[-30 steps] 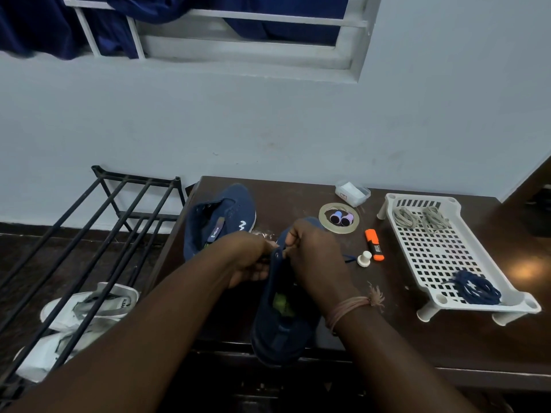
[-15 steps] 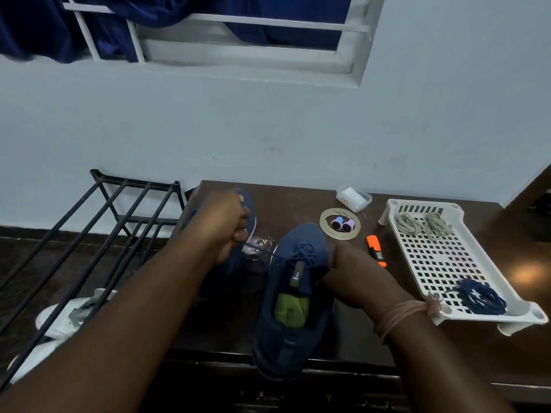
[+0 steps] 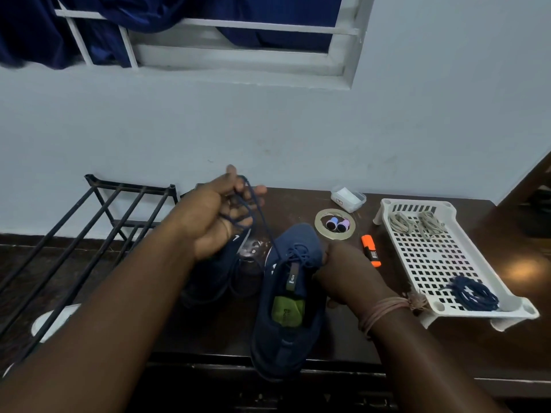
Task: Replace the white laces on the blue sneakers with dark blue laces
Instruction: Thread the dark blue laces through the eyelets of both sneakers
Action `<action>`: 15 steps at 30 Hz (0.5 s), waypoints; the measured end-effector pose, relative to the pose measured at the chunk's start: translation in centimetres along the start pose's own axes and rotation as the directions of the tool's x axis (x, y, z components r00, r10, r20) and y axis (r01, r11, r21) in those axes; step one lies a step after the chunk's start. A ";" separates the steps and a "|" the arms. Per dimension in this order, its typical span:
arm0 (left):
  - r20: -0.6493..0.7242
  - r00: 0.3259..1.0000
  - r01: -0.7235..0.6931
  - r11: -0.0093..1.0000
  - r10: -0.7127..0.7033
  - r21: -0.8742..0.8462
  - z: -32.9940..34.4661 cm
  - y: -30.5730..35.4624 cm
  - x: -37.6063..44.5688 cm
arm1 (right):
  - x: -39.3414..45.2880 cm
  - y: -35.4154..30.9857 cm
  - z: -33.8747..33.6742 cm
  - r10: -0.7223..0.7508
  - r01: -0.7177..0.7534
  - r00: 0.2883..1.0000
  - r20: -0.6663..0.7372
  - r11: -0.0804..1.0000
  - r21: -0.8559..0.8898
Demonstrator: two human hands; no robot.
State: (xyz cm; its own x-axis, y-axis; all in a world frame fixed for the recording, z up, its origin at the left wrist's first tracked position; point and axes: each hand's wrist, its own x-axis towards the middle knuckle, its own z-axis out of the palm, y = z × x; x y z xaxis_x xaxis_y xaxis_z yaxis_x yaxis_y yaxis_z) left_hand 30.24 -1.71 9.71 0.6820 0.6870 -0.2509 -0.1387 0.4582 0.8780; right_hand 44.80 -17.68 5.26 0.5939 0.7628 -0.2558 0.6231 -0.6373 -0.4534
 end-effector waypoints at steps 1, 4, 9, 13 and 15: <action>-0.004 0.999 0.038 0.982 -0.039 -0.186 -0.5 0.3 0.2 | 0.0 0.0 0.0 0.005 -0.005 1.000 0.005 1.000 0.007; 0.015 0.999 0.049 0.868 -0.048 -0.494 -1.7 0.7 0.7 | 0.0 0.0 0.1 0.030 -0.031 0.999 0.017 0.999 0.034; -0.100 0.994 -0.011 0.841 -0.051 -0.541 -2.7 0.7 1.3 | -0.1 -0.2 0.1 0.071 -0.070 0.997 -0.010 0.997 0.029; -0.192 0.968 0.207 0.943 -0.160 0.260 -1.6 -0.5 0.7 | -0.4 -0.5 -0.1 0.043 -0.044 0.999 -0.030 0.999 -0.014; -0.267 0.952 0.295 0.661 -0.146 0.690 -0.6 -1.8 0.2 | -0.6 -0.7 -0.1 0.016 -0.018 0.999 -0.045 0.999 -0.046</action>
State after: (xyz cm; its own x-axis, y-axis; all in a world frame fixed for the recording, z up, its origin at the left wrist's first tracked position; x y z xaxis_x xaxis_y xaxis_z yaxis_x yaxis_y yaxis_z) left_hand 30.14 -2.04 7.85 0.4778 0.7382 -0.4761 0.6050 0.1165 0.7877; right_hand 44.04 -17.65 5.82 0.6259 0.7469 -0.2246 0.6349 -0.6552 -0.4095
